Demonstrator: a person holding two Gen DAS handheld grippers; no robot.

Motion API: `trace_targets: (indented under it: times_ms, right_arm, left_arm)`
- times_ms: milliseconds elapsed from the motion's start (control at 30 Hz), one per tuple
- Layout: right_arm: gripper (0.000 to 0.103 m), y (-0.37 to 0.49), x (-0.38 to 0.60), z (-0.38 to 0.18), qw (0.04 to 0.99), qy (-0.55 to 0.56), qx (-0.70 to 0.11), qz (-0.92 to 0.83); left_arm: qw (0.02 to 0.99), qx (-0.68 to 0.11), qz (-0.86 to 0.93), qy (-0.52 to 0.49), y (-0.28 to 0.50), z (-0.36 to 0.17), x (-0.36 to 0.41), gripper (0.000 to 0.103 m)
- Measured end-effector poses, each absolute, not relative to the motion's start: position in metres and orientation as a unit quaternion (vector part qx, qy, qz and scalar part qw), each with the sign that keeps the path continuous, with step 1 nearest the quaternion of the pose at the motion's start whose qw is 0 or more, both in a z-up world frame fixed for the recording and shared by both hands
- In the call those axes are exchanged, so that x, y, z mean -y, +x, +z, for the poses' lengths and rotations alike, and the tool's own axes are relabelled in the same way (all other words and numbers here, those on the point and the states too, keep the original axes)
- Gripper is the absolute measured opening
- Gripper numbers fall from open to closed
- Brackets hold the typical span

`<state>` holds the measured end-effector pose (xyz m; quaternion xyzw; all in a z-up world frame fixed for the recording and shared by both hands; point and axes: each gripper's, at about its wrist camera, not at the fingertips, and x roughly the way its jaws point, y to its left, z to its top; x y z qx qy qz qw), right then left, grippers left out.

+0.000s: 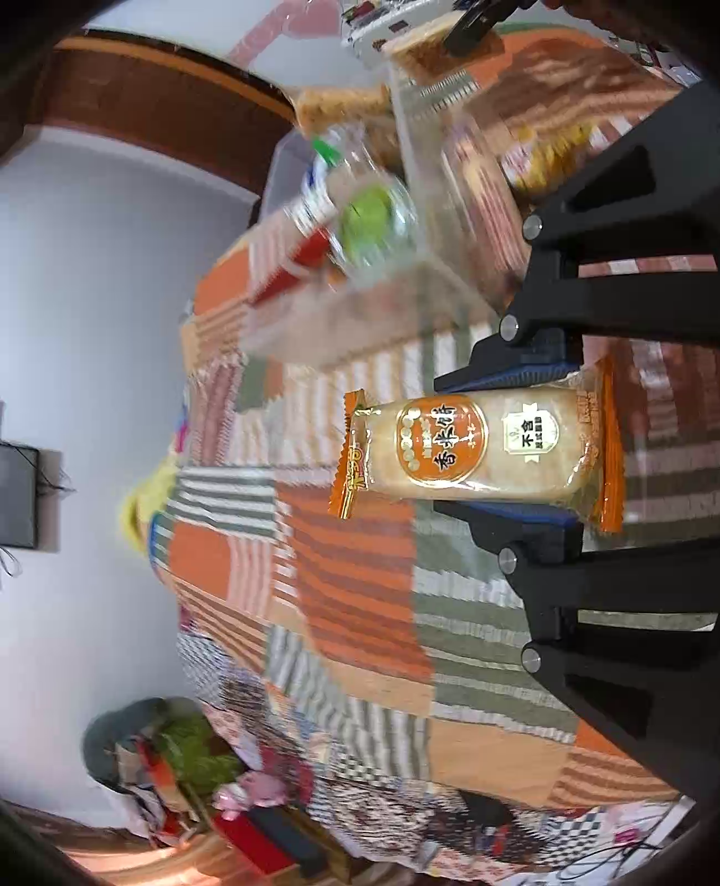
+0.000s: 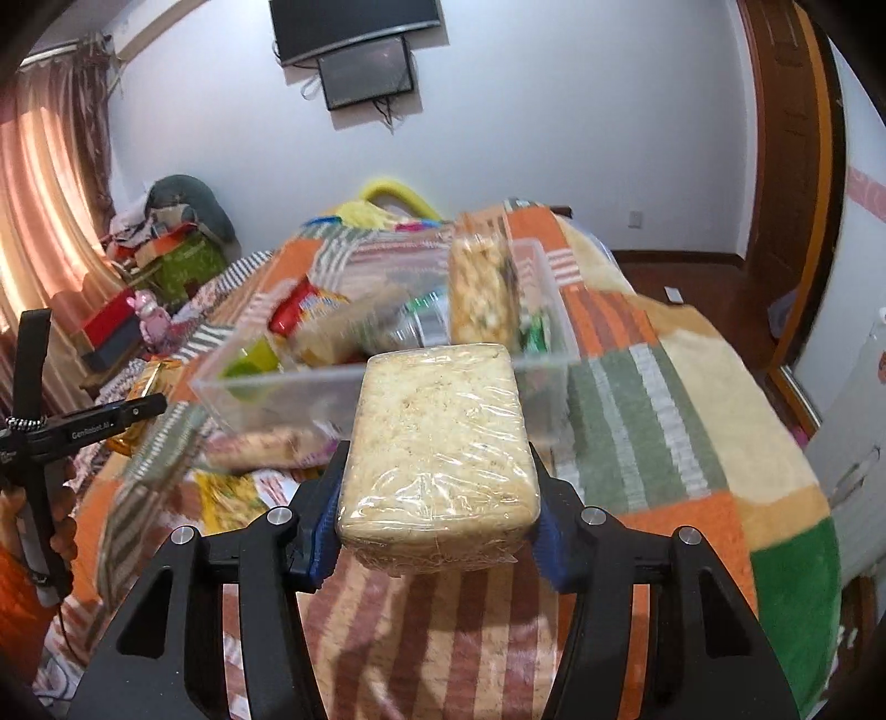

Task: Organize snacks
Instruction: 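Carry the bread loaf and rice-cake packet into the clear box and release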

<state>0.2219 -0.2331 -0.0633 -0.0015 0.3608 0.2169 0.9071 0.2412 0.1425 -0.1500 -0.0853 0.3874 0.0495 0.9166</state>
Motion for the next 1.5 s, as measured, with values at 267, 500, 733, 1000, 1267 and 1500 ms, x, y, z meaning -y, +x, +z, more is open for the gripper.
trace_targets:
  times_ms: [267, 500, 733, 1000, 1267, 1500]
  right_arm:
    - [0.052, 0.240, 0.217, -0.045, 0.919, -0.005, -0.322, 0.228]
    - [0.052, 0.258, 0.201, -0.039, 0.923, -0.007, -0.308, 0.232]
    - [0.052, 0.277, 0.187, -0.042, 0.919, -0.010, -0.316, 0.237]
    - [0.052, 0.298, 0.177, -0.051, 0.909, -0.005, -0.341, 0.240]
    - [0.052, 0.301, 0.173, -0.054, 0.905, -0.028, -0.352, 0.239]
    - [0.055, 0.295, 0.173, -0.044, 0.908, -0.048, -0.341, 0.240]
  left_arm:
    - [0.931, -0.356, 0.013, -0.072, 0.260, -0.116, -0.113, 0.034]
    - [0.938, -0.340, -0.023, -0.067, 0.285, -0.096, -0.087, 0.034]
    - [0.933, -0.349, -0.052, -0.066, 0.315, -0.094, -0.066, 0.034]
    - [0.921, -0.375, -0.069, -0.074, 0.343, -0.107, -0.054, 0.034]
    - [0.915, -0.393, -0.064, -0.069, 0.356, -0.118, -0.052, 0.034]
    - [0.921, -0.382, -0.051, -0.054, 0.347, -0.114, -0.052, 0.054]
